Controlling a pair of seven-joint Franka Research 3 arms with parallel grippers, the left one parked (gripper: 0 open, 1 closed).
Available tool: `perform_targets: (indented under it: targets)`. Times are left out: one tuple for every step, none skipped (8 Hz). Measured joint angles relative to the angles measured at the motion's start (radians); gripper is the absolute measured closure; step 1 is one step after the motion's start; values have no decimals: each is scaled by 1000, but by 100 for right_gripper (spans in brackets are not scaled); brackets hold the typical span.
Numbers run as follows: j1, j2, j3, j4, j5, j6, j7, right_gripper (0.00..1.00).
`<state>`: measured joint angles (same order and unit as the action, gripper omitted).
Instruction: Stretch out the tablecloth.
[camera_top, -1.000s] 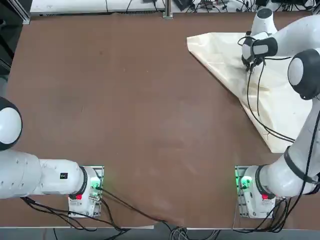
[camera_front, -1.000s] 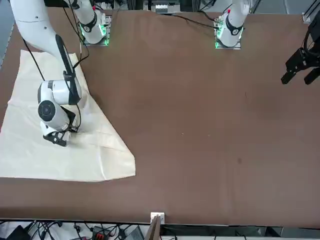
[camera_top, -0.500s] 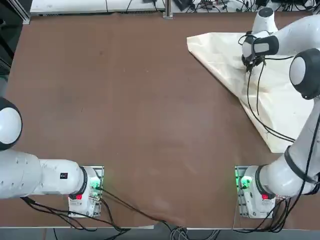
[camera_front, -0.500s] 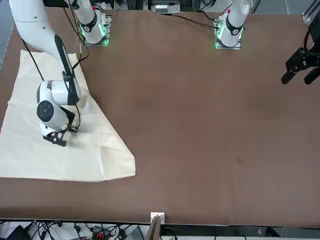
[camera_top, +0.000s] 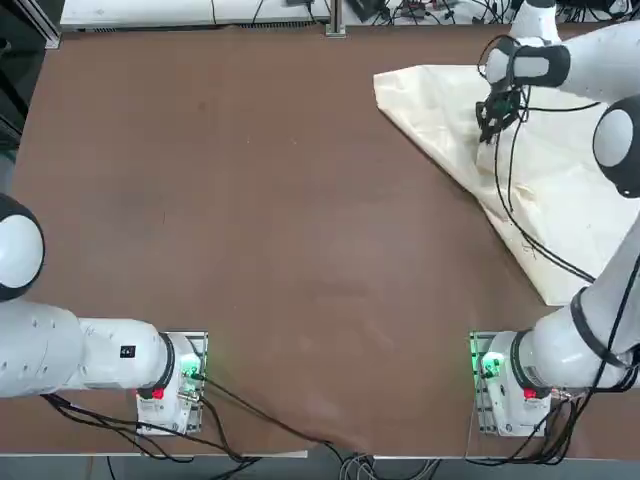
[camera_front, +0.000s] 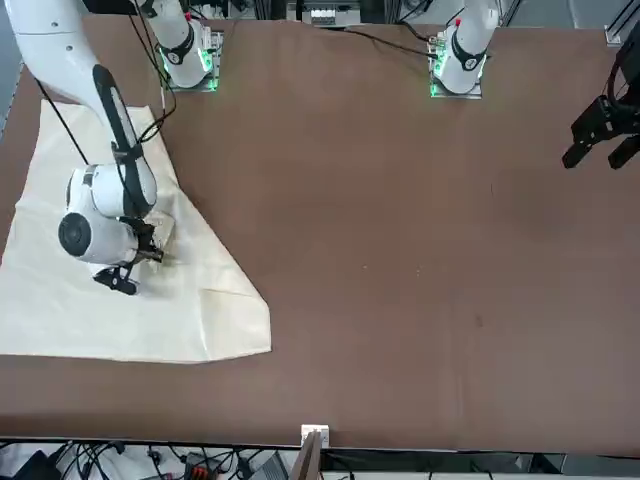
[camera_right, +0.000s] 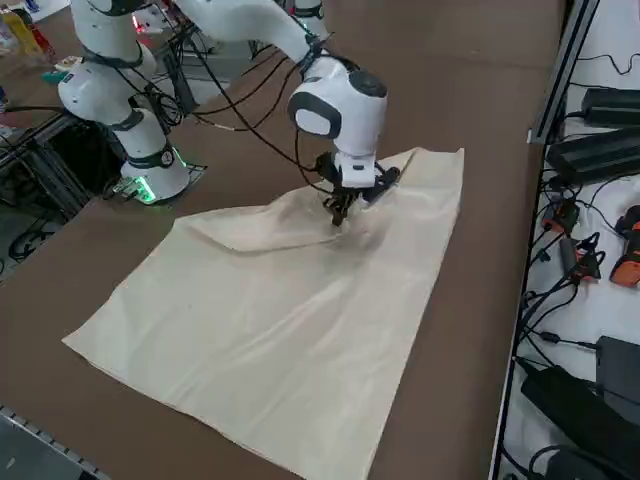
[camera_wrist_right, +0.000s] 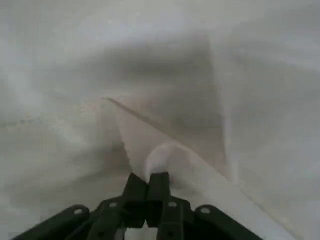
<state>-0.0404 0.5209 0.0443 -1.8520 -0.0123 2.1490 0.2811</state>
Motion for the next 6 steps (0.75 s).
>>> perform_targets:
  targets:
    - [-2,-12,7,9,47,-34,-42,98]
    - [-4,-26,21,11,79,-64,-74,98]
    - [-6,-38,43,11,93,-96,-96,98]
    - [-6,-49,66,11,99,-134,-116,98]
    - [-6,-59,91,11,108,-177,-136,98]
    - [-6,-67,115,10,122,-220,-152,98]
